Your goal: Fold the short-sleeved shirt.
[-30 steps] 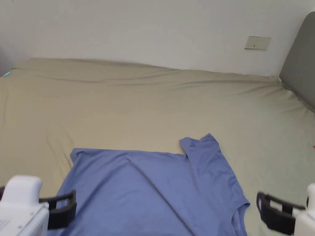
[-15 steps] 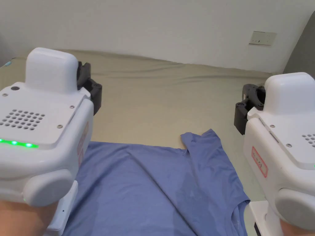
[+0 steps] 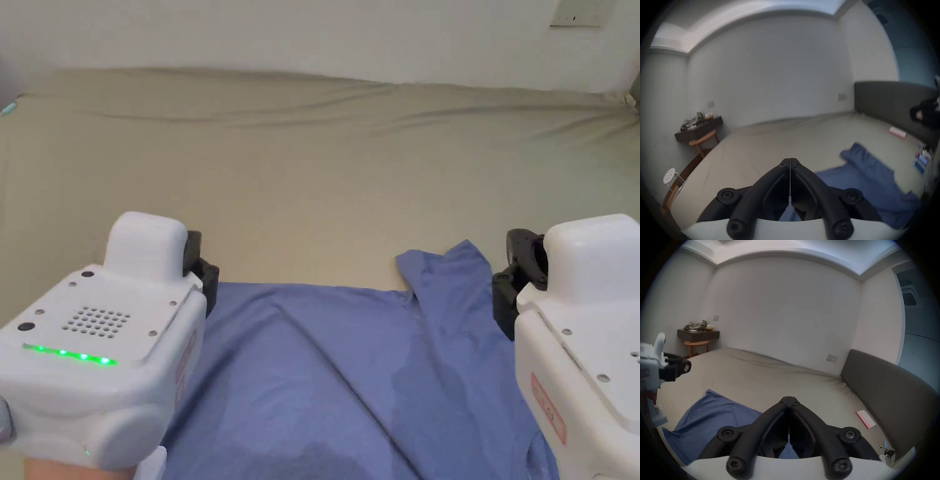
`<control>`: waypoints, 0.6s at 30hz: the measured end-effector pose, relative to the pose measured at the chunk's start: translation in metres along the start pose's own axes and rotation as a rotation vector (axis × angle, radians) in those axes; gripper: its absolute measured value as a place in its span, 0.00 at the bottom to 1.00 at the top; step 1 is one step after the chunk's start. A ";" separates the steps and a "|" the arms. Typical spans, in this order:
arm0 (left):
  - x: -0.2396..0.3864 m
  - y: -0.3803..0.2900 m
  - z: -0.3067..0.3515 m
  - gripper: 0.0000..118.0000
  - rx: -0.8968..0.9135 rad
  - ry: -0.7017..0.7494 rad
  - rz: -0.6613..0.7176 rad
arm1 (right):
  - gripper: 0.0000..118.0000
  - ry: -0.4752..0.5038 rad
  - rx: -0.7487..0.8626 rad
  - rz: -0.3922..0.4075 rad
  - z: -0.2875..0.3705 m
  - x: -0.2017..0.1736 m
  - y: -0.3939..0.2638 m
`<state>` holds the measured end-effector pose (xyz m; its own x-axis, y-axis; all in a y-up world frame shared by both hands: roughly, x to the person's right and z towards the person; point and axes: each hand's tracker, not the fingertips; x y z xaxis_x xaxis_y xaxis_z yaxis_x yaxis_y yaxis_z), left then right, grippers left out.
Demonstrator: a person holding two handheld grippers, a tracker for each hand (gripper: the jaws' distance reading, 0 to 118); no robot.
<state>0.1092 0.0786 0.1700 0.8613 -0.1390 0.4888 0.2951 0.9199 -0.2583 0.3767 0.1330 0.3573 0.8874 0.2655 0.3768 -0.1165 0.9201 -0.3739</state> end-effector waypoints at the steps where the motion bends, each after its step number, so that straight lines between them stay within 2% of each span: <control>1: -0.005 -0.017 -0.018 0.00 -0.066 0.019 -0.045 | 0.02 -0.004 -0.026 -0.004 -0.008 0.004 -0.007; 2: -0.010 -0.034 -0.035 0.00 -0.119 0.028 -0.055 | 0.02 -0.003 -0.047 -0.010 -0.014 0.008 -0.014; 3: -0.018 -0.051 -0.053 0.09 -0.180 0.040 -0.027 | 0.02 0.007 -0.077 -0.018 -0.021 0.014 -0.022; 4: -0.027 -0.065 -0.071 0.32 -0.256 0.022 0.022 | 0.02 0.001 -0.108 -0.025 -0.028 0.018 -0.028; 5: -0.037 -0.076 -0.090 0.73 -0.307 0.007 0.062 | 0.02 -0.007 -0.133 -0.026 -0.035 0.022 -0.035; 6: -0.048 -0.090 -0.108 0.94 -0.369 0.004 0.109 | 0.02 -0.014 -0.156 -0.025 -0.043 0.027 -0.042; 7: -0.057 -0.096 -0.123 0.97 -0.363 0.037 0.132 | 0.02 -0.024 -0.178 -0.022 -0.050 0.031 -0.047; 10: -0.080 -0.102 -0.169 0.97 -0.398 0.103 0.088 | 0.02 -0.036 -0.218 -0.023 -0.063 0.041 -0.059; 15: -0.118 -0.110 -0.233 0.97 -0.456 0.135 0.214 | 0.02 -0.053 -0.271 -0.025 -0.077 0.049 -0.069; 16: -0.122 -0.112 -0.242 0.96 -0.471 0.130 0.236 | 0.02 -0.055 -0.278 -0.025 -0.076 0.048 -0.069; 18: -0.119 -0.114 -0.248 0.88 -0.495 0.122 0.228 | 0.02 -0.056 -0.289 -0.028 -0.079 0.048 -0.071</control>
<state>0.0759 -0.1004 -0.0658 0.9590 -0.0253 0.2822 0.2294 0.6539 -0.7210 0.4627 0.0582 0.3350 0.8614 0.2638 0.4340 0.0471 0.8093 -0.5854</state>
